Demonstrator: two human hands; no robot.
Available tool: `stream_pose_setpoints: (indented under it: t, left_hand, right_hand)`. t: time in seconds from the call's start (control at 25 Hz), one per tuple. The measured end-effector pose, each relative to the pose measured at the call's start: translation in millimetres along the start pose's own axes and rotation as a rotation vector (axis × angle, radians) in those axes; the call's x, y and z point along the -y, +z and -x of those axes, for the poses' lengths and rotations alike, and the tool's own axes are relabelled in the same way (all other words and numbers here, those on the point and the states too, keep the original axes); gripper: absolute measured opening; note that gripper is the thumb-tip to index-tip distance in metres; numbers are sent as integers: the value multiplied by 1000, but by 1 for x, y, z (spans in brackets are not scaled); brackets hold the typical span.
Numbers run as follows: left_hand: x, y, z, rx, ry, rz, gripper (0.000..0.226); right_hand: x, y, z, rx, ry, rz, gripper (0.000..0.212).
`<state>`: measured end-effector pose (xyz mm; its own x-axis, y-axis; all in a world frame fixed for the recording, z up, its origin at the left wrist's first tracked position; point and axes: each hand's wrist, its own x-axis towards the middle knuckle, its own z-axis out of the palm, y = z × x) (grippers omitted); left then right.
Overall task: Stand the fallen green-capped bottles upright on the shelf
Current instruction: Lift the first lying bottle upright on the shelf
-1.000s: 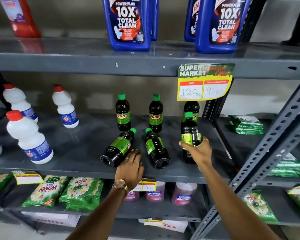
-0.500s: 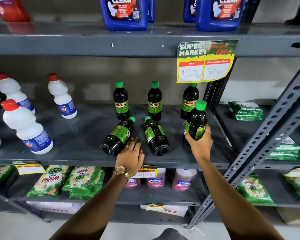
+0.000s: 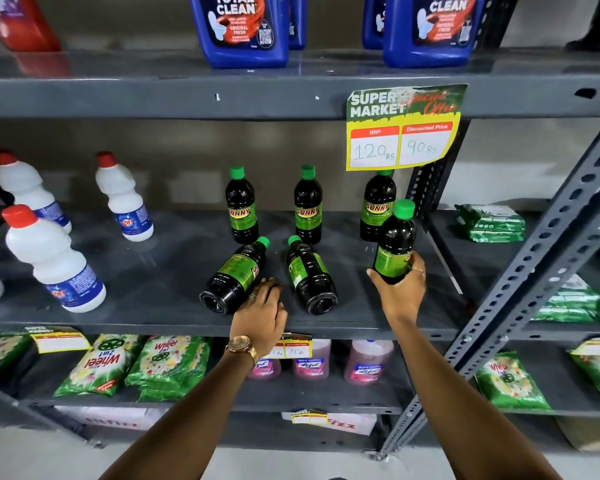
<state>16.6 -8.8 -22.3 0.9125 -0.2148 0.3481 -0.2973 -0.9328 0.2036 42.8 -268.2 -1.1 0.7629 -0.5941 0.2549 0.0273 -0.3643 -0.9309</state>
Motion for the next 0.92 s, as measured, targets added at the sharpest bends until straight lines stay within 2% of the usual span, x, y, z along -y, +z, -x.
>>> stream_pose_setpoints:
  t: [0.08,0.16,0.28,0.36,0.52,0.6,0.8,0.92]
  left_hand:
    - [1,0,0,3,5,-6,44]
    - [0,0,0,4,7,-9,43]
    - [-1,-1,1,5,1,-13,42]
    - [-1,-1,1,9,-4,-7,43]
    - [-2,-3,1,21,-6,3,45]
    - [-2,-4,1,27,-7,-4,45]
    - [-2,-6,1,51,-10,-14,47]
    - [-3,-7,2,59,-6,-5,49]
  right_hand:
    - [6,5,-3,-37,51,64,92]
    - [7,5,-3,2,66,104,95]
    - [-1,-2,-1,85,17,37,81]
    - [-2,-3,-1,45,25,12,77]
    - [4,4,-4,12,92,137,96]
    - [1,3,-6,63,54,153,99]
    - [-5,-16,-5,167,20,81,66]
    - [1,-28,4,171,-11,135,60]
